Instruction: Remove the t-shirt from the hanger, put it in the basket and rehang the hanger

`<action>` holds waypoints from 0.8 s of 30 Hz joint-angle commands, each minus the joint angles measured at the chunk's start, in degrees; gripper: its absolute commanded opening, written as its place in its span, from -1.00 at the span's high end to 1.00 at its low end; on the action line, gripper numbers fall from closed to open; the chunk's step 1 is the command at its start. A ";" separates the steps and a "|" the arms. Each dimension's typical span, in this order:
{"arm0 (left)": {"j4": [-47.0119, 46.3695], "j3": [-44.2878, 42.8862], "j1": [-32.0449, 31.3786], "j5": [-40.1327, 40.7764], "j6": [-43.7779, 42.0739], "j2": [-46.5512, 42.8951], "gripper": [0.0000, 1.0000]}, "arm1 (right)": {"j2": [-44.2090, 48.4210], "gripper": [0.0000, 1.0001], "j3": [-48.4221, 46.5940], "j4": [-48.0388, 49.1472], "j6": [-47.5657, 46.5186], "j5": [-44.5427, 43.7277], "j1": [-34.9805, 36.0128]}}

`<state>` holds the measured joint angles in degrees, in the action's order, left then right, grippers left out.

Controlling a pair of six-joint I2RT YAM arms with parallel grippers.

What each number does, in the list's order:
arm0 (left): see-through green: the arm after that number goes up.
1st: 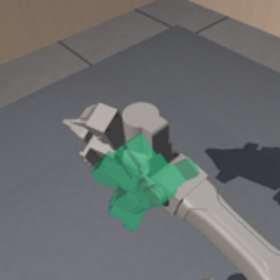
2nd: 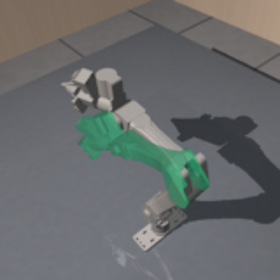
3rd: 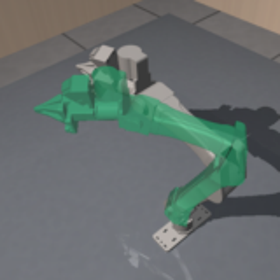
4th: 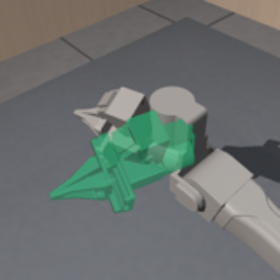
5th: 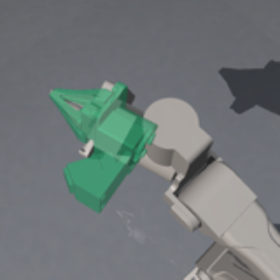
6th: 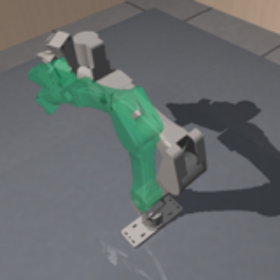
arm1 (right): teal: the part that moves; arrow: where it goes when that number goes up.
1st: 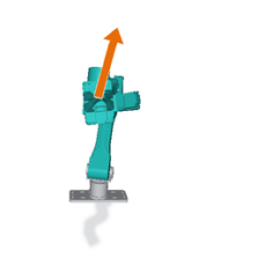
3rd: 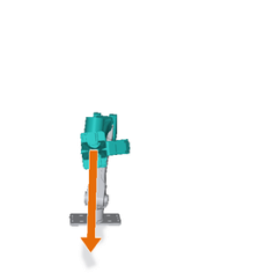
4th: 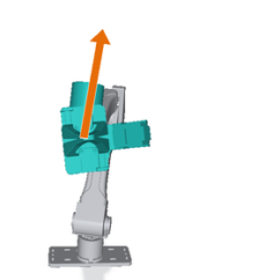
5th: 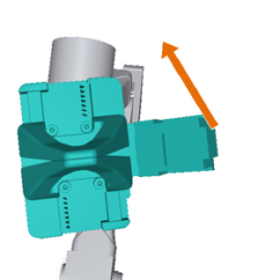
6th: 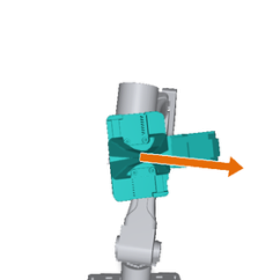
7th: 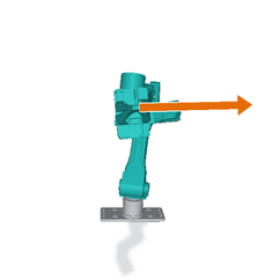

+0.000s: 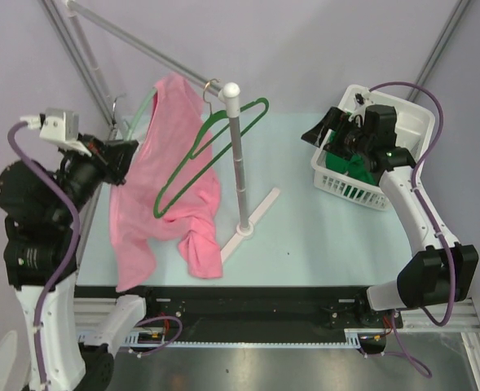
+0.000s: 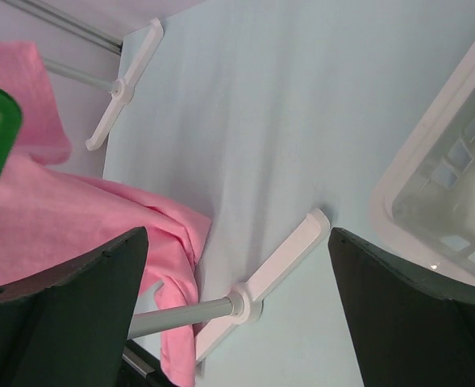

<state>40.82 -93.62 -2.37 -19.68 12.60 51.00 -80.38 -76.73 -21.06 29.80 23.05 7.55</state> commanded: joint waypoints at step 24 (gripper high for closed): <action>-31.88 28.95 -4.48 -31.91 15.19 22.29 0.99 | -5.57 -0.97 13.00 32.72 20.63 14.66 6.50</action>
<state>13.89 -59.44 -3.60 -44.14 26.89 73.10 -84.27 -65.34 -0.51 43.55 34.50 10.70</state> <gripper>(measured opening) 0.146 0.994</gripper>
